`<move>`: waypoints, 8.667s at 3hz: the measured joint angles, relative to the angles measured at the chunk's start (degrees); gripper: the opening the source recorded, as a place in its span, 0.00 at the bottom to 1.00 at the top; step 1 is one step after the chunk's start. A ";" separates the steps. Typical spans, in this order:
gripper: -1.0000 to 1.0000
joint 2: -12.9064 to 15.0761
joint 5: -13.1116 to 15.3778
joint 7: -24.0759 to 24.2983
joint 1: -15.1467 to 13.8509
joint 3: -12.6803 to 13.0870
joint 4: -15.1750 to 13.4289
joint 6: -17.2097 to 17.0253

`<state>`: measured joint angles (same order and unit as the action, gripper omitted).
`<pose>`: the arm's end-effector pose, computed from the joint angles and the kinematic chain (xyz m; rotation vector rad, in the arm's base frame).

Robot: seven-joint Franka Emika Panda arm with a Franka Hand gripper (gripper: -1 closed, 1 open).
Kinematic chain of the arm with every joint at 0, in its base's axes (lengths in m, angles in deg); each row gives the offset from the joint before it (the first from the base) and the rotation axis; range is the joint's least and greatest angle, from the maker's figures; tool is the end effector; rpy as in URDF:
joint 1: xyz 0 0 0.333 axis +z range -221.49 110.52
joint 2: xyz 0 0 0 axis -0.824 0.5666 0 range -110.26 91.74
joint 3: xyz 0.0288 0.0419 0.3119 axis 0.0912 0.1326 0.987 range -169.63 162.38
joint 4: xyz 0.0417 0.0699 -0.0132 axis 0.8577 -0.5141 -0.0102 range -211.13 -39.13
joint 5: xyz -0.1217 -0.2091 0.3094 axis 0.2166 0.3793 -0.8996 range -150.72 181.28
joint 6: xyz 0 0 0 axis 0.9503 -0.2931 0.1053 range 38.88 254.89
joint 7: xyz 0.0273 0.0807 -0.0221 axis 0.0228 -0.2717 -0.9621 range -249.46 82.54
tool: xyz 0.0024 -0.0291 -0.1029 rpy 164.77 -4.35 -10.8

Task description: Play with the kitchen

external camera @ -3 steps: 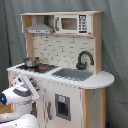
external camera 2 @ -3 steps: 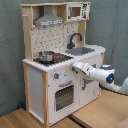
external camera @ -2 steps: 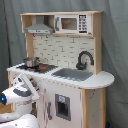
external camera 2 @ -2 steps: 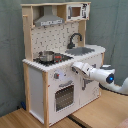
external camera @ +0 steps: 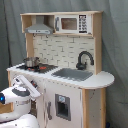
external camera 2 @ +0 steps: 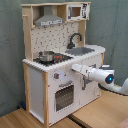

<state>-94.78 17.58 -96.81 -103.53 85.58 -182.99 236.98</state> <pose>0.3471 0.3543 0.3377 1.0797 1.3549 1.0531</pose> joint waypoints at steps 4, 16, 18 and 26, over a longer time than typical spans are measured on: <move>0.00 0.00 0.00 -25.35 0.81 -0.04 0.77 -3.98; 1.00 0.48 -0.12 -22.16 25.15 -4.09 1.16 -36.08; 1.00 -0.29 0.03 -12.61 28.45 -4.06 1.12 -40.84; 1.00 -1.10 0.53 37.65 28.03 4.87 -0.74 -40.67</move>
<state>-95.87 18.11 -59.16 -75.51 90.45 -183.74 196.31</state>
